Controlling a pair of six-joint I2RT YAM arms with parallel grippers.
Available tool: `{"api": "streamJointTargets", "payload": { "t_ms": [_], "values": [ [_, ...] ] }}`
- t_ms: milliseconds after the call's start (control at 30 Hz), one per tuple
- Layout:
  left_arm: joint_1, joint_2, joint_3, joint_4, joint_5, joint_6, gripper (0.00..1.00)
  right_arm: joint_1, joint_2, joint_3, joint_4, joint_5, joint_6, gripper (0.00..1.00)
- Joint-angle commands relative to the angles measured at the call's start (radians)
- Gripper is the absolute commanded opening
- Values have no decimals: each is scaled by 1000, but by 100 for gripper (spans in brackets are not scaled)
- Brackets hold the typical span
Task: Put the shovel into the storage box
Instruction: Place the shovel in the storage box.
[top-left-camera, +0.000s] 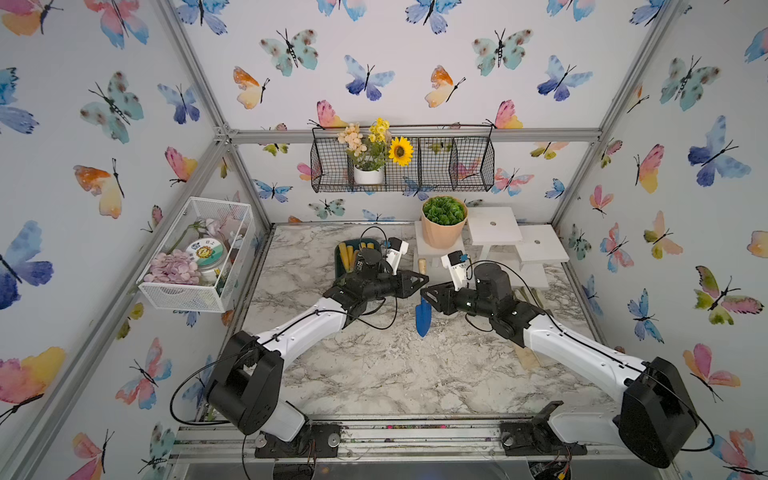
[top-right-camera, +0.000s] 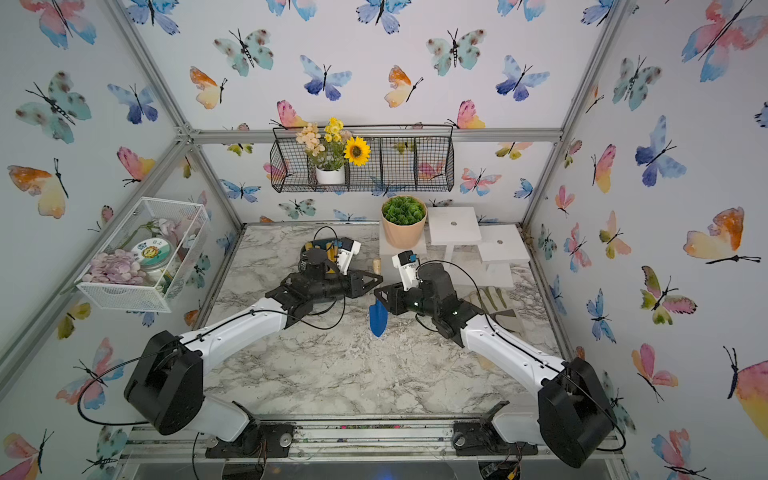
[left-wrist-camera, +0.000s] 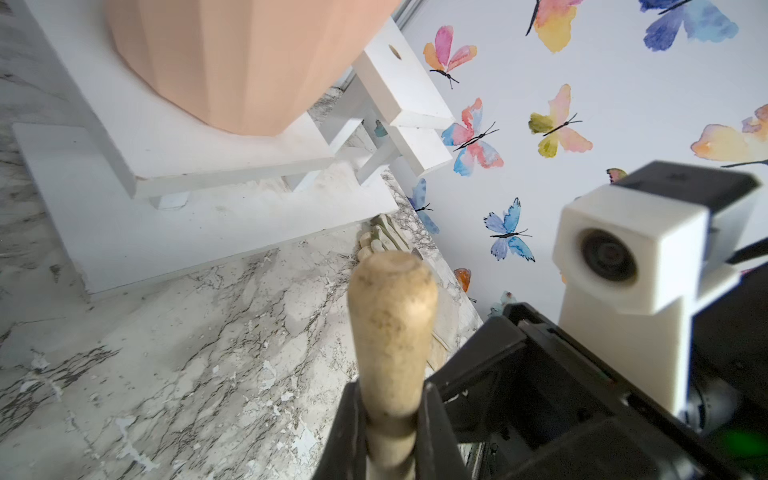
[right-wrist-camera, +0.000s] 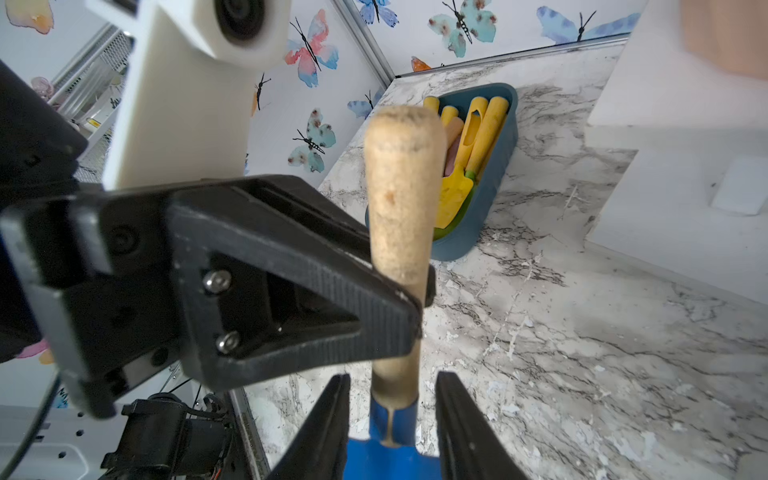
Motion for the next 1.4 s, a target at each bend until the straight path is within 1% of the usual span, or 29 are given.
{"api": "streamJointTargets", "payload": {
  "t_ms": [0, 100, 133, 233, 333, 433, 567, 733, 1000, 1133, 1200, 1367],
  "values": [
    [42, -15, 36, -96, -21, 29, 0, 5, -21, 4, -32, 66, -18, 41],
    [83, -34, 57, -200, -70, 62, 0, 4, -31, 3, -55, 105, -26, 42],
    [101, -38, 72, -247, -128, 75, 0, 4, -32, 3, -62, 112, -27, 43],
    [156, -27, 139, -393, -211, 106, 0, 4, -25, 4, -74, 122, -31, 43],
    [209, -5, 200, -499, -295, 121, 0, 4, -11, 5, -78, 128, -28, 43],
    [249, 43, 269, -583, -365, 129, 0, 4, -3, 6, -92, 156, -23, 43],
    [297, 138, 379, -685, -403, 138, 0, 4, -8, 1, -109, 182, -23, 43],
    [305, 262, 540, -776, -513, 142, 0, 4, -21, -28, -117, 211, -7, 43],
    [318, 425, 763, -868, -619, 135, 0, 4, -41, -68, -131, 238, 11, 43],
    [319, 488, 842, -879, -655, 135, 0, 4, -41, -70, -141, 246, 7, 43],
    [320, 534, 879, -893, -665, 131, 0, 4, -41, -70, -148, 251, 4, 43],
    [318, 596, 953, -924, -682, 122, 0, 4, -37, -71, -152, 256, -1, 43]
  ]
}}
